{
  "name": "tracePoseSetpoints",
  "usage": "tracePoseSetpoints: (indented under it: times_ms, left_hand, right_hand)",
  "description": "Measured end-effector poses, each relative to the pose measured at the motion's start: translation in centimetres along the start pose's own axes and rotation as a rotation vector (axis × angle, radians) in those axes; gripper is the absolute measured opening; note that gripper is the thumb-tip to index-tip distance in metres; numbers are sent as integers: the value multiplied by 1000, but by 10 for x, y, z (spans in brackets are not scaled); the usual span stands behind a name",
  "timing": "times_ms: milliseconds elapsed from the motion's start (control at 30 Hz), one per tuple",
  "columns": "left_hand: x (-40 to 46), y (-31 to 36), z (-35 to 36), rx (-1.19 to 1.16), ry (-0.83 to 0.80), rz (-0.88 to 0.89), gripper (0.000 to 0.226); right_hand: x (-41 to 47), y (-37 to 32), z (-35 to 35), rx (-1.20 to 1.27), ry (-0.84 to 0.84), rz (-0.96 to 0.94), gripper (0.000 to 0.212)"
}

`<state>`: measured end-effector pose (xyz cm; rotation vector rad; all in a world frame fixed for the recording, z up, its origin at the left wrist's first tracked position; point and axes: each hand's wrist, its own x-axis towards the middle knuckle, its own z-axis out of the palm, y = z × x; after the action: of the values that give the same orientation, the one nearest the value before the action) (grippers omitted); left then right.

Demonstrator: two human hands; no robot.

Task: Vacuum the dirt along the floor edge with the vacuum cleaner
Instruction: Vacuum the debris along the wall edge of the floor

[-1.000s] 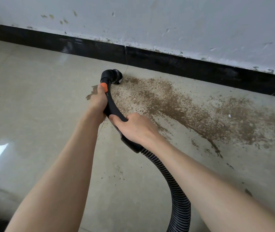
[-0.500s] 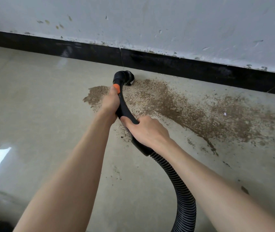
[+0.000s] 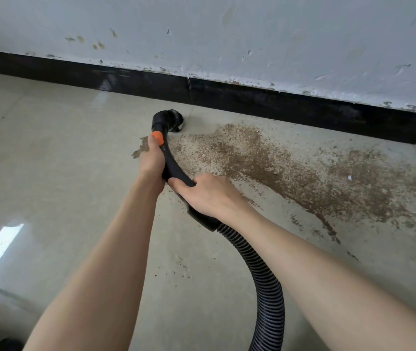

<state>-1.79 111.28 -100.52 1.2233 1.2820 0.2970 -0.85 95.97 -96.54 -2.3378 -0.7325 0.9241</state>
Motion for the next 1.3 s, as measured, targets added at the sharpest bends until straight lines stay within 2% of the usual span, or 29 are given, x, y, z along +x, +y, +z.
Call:
tracePoseSetpoints:
  times_ms: [133, 400, 600, 967, 1167, 1300]
  left_hand:
    - [9, 1, 0, 17, 3, 5, 62]
    - [8, 15, 46, 65, -78, 17, 65]
    - [-12, -6, 77, 124, -164, 26, 64]
    - [-46, -24, 105, 74, -339, -58, 65]
    - [-51, -16, 90, 15, -319, -38, 54]
    - [-41, -10, 54, -42, -218, -32, 49]
  right_hand:
    - [10, 2, 4, -18, -1, -11, 61]
    - [28, 24, -23, 26, 39, -2, 67]
    - [0, 56, -21, 38, 100, 81, 61]
    - [-37, 79, -28, -97, 230, 210, 59]
    - [-43, 66, -26, -86, 237, 168, 57]
    - [-38, 41, -19, -75, 146, 84, 59]
